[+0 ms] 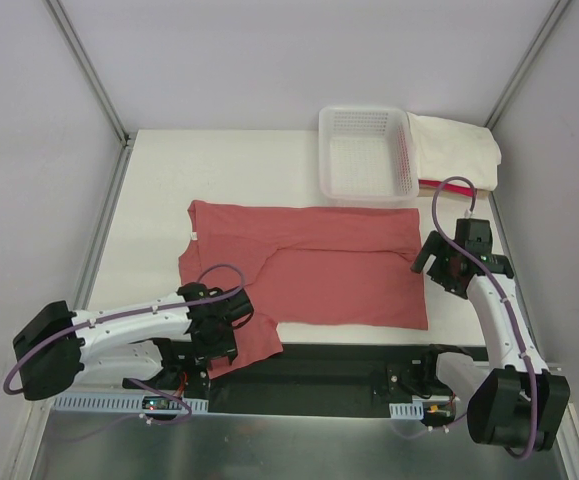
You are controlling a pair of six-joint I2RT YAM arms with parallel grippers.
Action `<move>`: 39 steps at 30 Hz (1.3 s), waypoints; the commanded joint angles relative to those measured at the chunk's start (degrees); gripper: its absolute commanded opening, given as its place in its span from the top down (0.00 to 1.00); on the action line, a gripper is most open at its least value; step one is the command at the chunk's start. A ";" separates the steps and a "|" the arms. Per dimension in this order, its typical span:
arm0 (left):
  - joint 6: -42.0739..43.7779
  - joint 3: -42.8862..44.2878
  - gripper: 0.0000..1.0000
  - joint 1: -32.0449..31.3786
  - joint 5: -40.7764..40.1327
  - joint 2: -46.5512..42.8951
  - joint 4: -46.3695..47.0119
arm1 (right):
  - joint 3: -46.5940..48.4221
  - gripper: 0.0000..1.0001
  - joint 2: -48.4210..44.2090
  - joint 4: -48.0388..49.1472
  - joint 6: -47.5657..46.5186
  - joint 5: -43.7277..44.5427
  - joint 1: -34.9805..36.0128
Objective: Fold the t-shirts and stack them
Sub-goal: Grap the side of the flattened tshirt closest away from the robot with both arms
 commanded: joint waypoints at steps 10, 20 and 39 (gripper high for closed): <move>2.80 0.77 0.67 -0.87 -1.07 8.71 0.98 | -0.27 0.03 -0.34 0.45 0.49 1.56 -0.71; 3.95 1.65 1.00 -0.87 -2.13 7.75 2.22 | -4.41 0.03 -6.57 -3.67 2.51 -5.91 -1.33; 6.41 2.96 1.00 -0.70 -9.42 -2.89 1.69 | -14.59 0.10 -10.54 -11.16 15.07 -11.28 -1.77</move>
